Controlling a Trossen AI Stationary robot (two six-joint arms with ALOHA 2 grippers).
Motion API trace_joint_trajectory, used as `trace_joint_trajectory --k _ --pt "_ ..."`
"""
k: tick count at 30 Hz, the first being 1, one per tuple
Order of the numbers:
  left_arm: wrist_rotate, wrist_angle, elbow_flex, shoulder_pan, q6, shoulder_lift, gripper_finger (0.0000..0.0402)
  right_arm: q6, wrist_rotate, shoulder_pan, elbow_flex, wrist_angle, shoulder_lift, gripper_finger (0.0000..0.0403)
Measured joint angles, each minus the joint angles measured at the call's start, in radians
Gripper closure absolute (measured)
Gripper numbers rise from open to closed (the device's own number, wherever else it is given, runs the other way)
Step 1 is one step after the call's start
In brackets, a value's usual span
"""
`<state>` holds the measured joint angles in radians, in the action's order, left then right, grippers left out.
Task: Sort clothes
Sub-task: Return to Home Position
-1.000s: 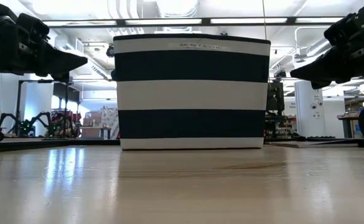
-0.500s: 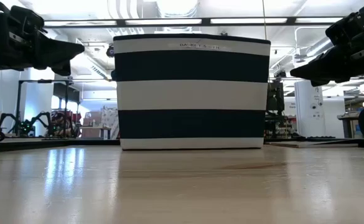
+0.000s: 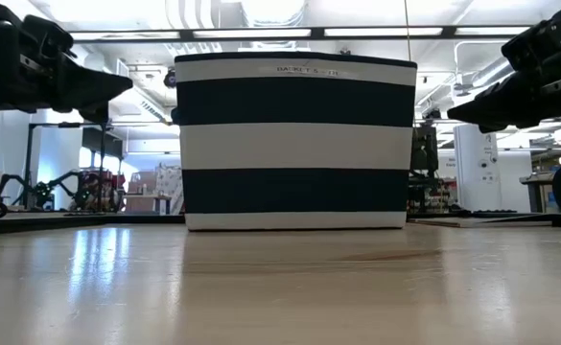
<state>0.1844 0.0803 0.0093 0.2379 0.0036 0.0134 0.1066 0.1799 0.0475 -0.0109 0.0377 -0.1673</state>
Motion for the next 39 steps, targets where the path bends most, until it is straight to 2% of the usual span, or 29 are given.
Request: trace_joint_trajectory --k 8,14,20,23,27,34,39 --pt "0.001 0.01 0.0 0.0 -0.016 0.012 0.0402 0.018 0.001 0.0 0.0 0.0 0.0 0.0403" --pt "0.044 0.05 0.0 -0.001 0.016 -0.012 0.0402 0.018 0.004 0.0 0.0 0.0 0.033 0.0403" --pt "0.159 0.16 0.0 -0.044 -0.005 -0.013 0.0402 0.03 0.006 0.0 0.0 0.0 0.131 0.0403" --pt "0.1 0.172 0.0 -0.082 -0.021 -0.012 0.0402 0.045 0.025 0.0 0.0 0.004 0.169 0.0403" --pt "-0.018 0.147 0.0 -0.135 -0.022 0.004 0.0402 0.033 0.055 0.0 0.0 0.007 0.149 0.0403" --pt "-0.059 0.091 -0.001 -0.23 -0.035 0.012 0.0402 0.053 0.056 0.0 0.0 0.006 0.146 0.0403" --pt "-0.121 0.078 -0.001 -0.243 -0.039 0.012 0.0402 0.061 0.056 0.0 0.0 0.006 0.137 0.0403"
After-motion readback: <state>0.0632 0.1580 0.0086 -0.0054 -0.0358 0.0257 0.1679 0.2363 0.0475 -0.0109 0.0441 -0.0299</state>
